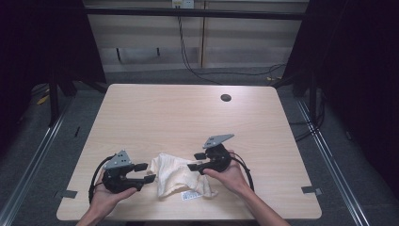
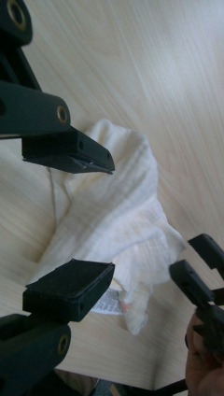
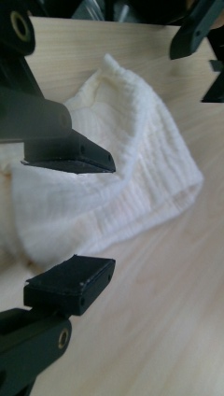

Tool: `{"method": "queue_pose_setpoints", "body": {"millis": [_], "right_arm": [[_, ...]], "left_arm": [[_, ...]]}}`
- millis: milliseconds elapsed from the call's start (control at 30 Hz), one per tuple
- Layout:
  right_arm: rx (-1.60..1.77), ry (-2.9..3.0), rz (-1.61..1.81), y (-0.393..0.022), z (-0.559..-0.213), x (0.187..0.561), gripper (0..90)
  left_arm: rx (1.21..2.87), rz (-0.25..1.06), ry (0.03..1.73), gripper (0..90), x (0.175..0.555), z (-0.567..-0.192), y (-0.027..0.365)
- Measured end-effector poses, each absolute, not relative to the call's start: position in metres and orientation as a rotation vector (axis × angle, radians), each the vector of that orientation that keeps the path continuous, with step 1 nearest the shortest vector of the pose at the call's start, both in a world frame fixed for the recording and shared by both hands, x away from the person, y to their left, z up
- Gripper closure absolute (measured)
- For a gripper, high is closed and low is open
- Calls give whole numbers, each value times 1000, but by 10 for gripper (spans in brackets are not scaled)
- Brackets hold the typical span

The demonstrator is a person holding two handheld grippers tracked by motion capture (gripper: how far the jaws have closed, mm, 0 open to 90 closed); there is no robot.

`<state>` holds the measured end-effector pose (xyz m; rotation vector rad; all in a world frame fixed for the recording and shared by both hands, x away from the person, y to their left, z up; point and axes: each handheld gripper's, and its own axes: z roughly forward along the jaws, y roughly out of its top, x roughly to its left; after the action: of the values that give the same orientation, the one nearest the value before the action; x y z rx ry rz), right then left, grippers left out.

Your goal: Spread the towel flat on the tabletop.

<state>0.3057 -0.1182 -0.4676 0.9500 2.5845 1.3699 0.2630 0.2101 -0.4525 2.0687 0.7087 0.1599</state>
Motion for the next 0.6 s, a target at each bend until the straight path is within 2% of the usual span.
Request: {"method": "queue_pose_setpoints", "body": {"millis": [300,600], "right_arm": [[998,2486,1365,-166,-455,276,545],[1079,2459,1343,-201,-462,250,537]], "left_arm": [[2146,99,546,554,260,-450,158],[2227,23,461,656,276,-456,104]]}}
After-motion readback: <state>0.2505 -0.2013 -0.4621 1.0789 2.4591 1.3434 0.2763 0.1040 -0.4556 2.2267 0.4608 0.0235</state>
